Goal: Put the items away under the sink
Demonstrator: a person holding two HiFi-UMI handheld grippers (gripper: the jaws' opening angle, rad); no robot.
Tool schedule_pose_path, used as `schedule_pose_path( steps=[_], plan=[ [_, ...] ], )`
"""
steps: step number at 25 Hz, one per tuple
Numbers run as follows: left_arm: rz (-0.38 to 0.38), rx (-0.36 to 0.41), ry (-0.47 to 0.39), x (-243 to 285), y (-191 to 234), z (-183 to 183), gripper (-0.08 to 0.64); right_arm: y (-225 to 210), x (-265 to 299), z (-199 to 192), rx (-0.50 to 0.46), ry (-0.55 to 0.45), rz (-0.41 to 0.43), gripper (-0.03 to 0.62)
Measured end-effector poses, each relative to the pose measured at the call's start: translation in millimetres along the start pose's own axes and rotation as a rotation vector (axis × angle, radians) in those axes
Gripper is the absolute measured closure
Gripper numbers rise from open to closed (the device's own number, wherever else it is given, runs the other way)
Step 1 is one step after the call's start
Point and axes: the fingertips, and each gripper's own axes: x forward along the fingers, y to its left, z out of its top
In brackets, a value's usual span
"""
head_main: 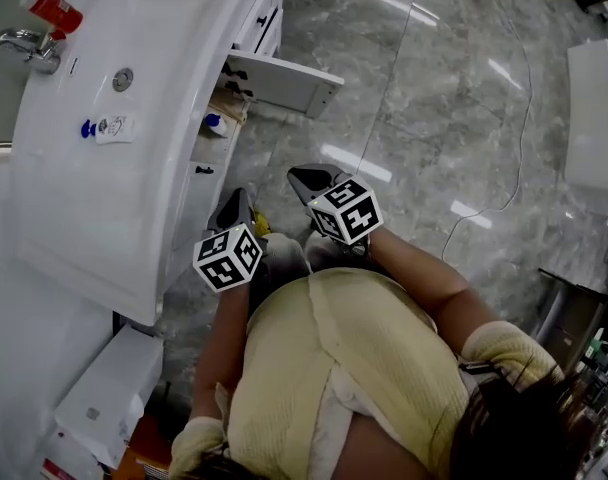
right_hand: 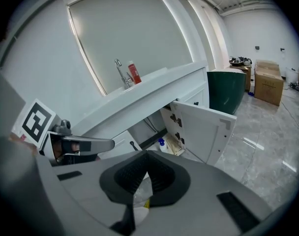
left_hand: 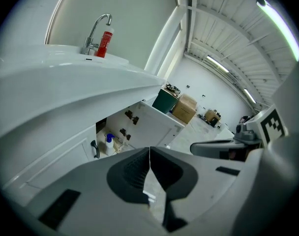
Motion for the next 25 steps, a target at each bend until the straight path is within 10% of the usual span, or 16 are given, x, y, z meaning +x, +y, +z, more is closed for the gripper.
schedule_pose_path(
  steps=[25],
  plan=[
    [-0.045, -0.019, -0.121, -51.8, -2.8, 17.1, 0.52, 12.1, -24.1, 11.6, 0.008, -0.021, -0.009, 0.566]
  ],
)
